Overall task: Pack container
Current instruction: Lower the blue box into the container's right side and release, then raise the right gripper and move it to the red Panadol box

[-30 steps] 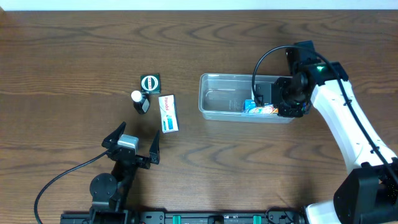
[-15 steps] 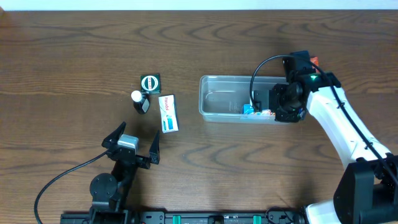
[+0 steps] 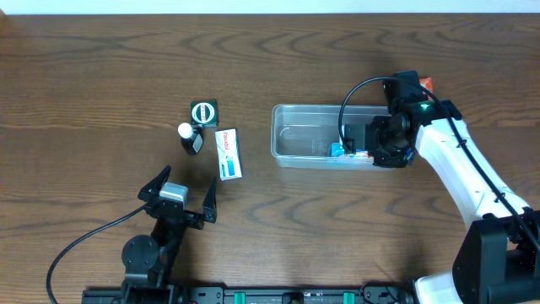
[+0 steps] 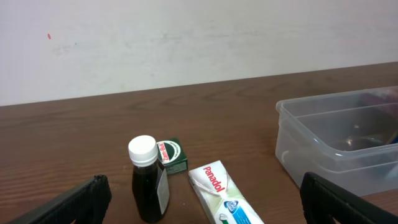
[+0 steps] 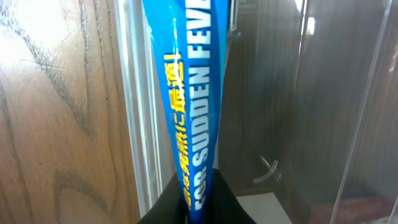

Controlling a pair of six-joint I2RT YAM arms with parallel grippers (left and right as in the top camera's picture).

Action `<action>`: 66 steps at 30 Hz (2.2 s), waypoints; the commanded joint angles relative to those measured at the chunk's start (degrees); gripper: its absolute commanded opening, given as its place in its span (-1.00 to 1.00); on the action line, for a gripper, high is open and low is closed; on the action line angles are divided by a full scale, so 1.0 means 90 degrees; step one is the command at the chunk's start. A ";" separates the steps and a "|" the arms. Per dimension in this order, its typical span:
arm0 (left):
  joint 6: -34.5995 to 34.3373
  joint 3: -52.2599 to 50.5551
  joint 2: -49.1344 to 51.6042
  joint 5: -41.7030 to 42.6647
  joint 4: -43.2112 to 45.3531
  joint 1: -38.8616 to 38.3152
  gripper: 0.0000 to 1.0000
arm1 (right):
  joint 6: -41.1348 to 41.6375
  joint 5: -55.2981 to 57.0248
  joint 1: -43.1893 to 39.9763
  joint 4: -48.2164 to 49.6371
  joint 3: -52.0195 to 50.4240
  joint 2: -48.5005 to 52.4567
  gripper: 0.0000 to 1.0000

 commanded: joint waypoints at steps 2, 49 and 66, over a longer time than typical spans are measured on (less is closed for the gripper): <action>0.0044 -0.0097 -0.0044 0.0109 -0.0238 0.0049 0.96 | 0.0301 -0.0012 0.0007 -0.0012 -0.0027 -0.0075 -0.64; 0.0044 -0.0097 -0.0044 0.0109 -0.0236 0.0049 0.96 | 0.3616 0.1401 0.0206 0.2222 -0.0022 -0.0085 -0.09; 0.0044 -0.0097 -0.0044 0.0109 -0.0238 0.0049 0.96 | 0.5984 0.1515 -0.1309 0.2754 -0.0012 -0.1054 0.19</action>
